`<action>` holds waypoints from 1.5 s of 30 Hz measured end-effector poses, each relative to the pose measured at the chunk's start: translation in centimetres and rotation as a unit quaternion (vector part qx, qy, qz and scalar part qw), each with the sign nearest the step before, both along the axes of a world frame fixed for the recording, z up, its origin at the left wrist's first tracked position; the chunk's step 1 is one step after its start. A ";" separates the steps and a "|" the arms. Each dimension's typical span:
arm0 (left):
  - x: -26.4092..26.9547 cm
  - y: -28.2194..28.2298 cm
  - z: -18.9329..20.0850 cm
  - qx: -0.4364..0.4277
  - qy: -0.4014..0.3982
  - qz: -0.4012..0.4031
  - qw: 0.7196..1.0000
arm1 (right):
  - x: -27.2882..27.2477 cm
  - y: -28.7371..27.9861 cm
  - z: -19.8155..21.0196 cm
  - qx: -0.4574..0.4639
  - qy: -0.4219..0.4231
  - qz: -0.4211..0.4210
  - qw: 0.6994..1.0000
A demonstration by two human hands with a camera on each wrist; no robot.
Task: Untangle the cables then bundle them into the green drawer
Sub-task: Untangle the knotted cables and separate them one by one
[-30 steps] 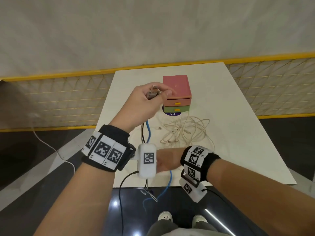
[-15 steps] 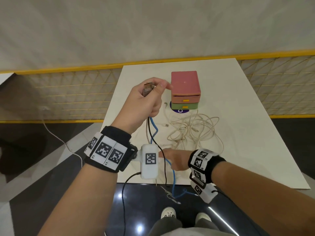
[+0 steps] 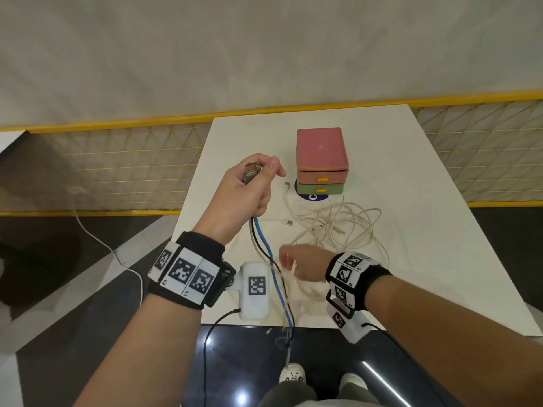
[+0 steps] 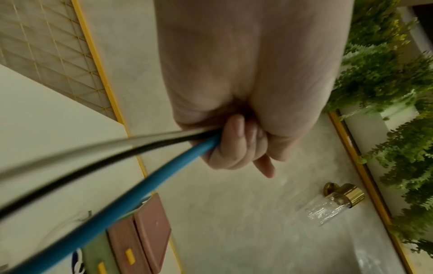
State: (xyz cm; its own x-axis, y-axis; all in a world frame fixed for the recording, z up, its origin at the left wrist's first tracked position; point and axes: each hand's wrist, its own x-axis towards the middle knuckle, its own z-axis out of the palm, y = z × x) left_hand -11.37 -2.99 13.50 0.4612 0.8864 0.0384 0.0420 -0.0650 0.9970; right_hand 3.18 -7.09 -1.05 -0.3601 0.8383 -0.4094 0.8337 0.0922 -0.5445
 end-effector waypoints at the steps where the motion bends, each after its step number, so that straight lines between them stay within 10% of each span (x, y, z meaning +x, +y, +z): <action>1: 0.1 0.0 -0.3 -0.007 0.005 0.004 1.000 | 0.3 0.3 -0.5 0.019 -0.010 -0.049 0.999; 13: 1.2 0.5 -3.3 -0.081 0.041 0.054 0.994 | -0.9 0.5 -3.4 0.024 -0.104 -0.107 0.989; 22: -0.2 1.6 -6.3 -0.093 0.122 0.147 0.977 | 0.5 -1.0 1.7 0.155 0.260 -0.296 0.906; 28: 3.2 0.9 -6.2 -0.046 0.110 0.042 0.992 | 0.6 -1.6 5.5 0.172 0.405 -0.291 0.849; 45: 4.7 3.1 0.4 -0.080 -0.135 0.115 0.981 | 5.5 -1.7 3.8 0.175 0.229 -0.193 0.938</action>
